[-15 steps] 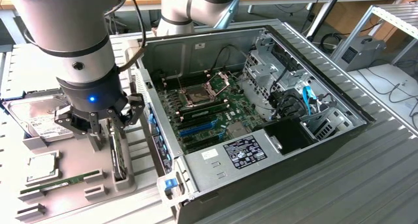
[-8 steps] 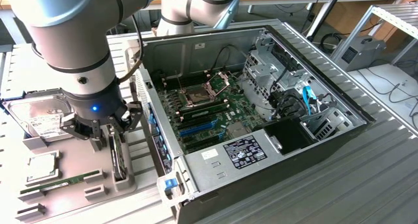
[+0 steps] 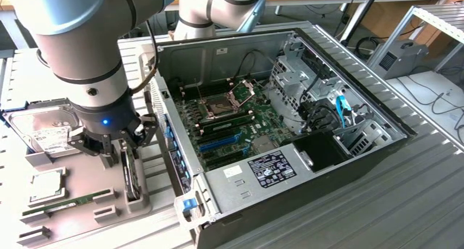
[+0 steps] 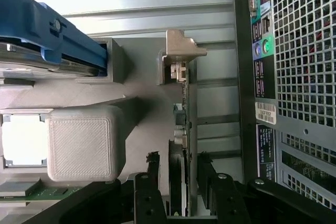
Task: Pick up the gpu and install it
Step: 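Pick up the gpu and move the gpu toward the slot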
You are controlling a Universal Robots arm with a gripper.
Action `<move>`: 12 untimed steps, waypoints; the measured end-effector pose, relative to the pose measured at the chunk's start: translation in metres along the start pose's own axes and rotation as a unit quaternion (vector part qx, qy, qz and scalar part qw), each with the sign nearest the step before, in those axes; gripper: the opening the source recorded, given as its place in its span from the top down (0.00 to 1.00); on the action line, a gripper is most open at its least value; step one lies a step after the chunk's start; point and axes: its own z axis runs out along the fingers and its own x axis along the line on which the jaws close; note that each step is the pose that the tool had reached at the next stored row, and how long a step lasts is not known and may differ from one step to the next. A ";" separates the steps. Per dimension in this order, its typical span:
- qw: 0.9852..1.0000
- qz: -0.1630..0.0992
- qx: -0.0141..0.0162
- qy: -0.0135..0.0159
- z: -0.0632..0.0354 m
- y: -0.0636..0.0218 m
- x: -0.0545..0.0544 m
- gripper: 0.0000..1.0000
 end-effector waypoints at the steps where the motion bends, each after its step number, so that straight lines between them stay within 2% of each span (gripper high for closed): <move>1: 1.000 0.000 0.000 0.000 0.0001 0.0000 0.000 0.58; 12: 1.000 0.000 0.000 0.000 0.0033 -0.0043 0.000 0.58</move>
